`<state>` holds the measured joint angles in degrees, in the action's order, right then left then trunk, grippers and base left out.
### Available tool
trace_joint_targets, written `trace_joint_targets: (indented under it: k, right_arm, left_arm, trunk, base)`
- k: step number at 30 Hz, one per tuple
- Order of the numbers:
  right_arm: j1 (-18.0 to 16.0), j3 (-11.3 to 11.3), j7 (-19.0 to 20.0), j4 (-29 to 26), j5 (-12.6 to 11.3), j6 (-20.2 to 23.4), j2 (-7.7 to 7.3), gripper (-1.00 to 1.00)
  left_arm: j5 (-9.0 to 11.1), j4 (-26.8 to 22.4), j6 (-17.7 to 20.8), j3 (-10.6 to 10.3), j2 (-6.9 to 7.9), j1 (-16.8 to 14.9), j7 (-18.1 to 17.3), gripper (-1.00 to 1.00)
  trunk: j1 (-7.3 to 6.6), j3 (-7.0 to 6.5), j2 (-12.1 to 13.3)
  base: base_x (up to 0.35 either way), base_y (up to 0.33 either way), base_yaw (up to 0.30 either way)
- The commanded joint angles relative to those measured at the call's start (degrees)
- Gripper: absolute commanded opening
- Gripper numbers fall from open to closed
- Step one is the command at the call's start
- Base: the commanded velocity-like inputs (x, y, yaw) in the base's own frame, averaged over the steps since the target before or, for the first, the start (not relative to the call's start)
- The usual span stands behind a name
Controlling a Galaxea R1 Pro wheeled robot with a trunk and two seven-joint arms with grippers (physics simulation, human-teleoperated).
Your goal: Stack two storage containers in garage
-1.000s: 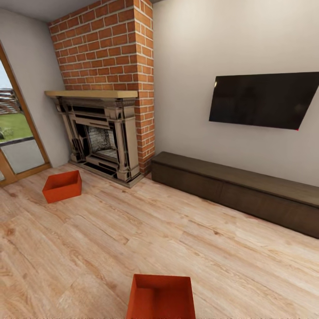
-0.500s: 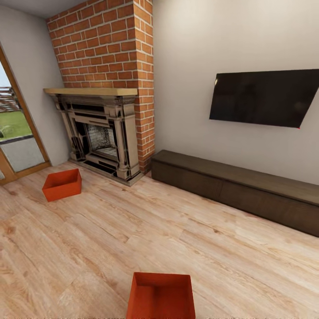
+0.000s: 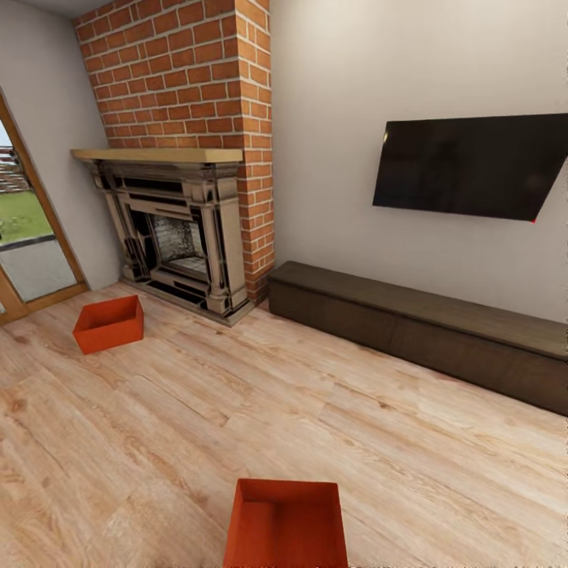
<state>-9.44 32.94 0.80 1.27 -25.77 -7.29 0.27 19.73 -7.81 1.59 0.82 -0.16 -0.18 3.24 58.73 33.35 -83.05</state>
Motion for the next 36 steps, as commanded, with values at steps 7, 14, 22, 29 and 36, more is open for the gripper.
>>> trace_joint_targets:
  k: [7,14,22,29,36]
  right_arm:
    - [-0.1,0.5,0.1,0.1,-0.6,-0.3,0.2,1.0]
    - [-0.1,0.5,0.1,0.1,-0.5,-0.3,0.49,1.0]
    - [-0.1,0.6,0.3,0.1,-0.4,-0.1,0.52,1.0]
    - [-0.1,0.7,0.8,0.1,-0.4,-0.1,0.14,1.0]
    - [-0.1,0.6,0.9,0.1,-0.5,-0.2,0.03,1.0]
  left_arm:
    - [0.2,-0.1,0.1,0.1,-0.01,0.0,0.2,1.0]
    - [0.2,-0.1,0.1,0.0,-0.08,0.0,0.2,1.0]
    - [0.2,-0.1,0.1,0.0,-0.03,0.0,0.2,1.0]
    - [0.2,-0.1,0.1,0.1,-0.02,0.0,0.2,1.0]
    - [0.2,-0.1,0.1,0.1,-0.02,0.0,0.2,1.0]
  trunk:
    - [-0.01,0.64,0.0]
    - [-0.01,1.2,0.0]
    - [-0.01,1.91,0.0]
    - [-0.01,2.55,0.0]
    - [-0.01,3.18,0.0]
  base:
    - [0.0,0.0,-0.137]
    - [0.0,0.0,-0.13]
    - [0.0,0.0,-0.016]
    - [0.0,0.0,0.046]
    - [0.0,0.0,0.069]
